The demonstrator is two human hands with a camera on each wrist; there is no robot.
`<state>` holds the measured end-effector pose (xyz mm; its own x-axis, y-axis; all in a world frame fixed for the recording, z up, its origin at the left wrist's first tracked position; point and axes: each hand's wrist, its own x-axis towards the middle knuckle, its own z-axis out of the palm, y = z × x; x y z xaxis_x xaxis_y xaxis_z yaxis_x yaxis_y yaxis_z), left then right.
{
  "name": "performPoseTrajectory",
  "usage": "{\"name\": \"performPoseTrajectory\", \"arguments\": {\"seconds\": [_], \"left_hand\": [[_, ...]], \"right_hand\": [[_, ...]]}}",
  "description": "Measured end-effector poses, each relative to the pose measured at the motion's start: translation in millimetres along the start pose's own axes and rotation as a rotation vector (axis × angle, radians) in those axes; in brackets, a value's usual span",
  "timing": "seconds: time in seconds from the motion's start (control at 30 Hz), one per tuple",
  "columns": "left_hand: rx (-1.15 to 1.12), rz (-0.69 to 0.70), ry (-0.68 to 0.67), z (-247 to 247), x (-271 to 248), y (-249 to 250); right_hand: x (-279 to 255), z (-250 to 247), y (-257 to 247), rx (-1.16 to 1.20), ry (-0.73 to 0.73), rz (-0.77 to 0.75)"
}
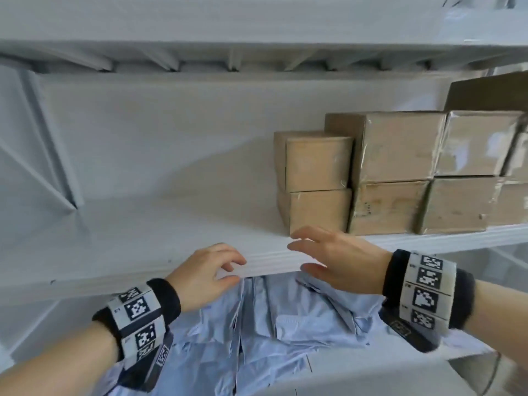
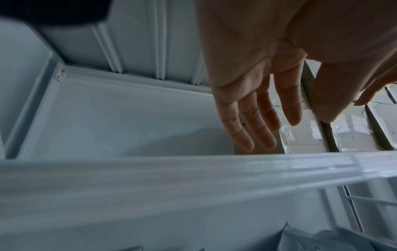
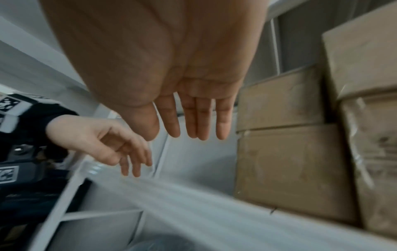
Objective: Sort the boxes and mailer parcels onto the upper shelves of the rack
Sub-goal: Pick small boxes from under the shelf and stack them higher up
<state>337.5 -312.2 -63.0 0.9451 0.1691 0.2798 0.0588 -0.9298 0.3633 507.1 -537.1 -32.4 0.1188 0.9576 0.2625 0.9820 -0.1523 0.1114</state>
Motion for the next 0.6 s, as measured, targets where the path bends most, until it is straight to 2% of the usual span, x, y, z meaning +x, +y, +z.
{"name": "performPoseTrajectory", "arguments": {"seconds": [0.2,0.4,0.6], "left_hand": [[-0.045,0.016,0.055,-24,50,16],[-0.138,0.066,0.207,-40,112,41],[-0.119,0.133,0.341,-53,174,56]], "right_hand": [[16,-58,32,-0.172,0.125,0.157],[34,-99,61,-0.247,0.297,0.305],[53,-108,85,-0.285,0.274,0.387]]}}
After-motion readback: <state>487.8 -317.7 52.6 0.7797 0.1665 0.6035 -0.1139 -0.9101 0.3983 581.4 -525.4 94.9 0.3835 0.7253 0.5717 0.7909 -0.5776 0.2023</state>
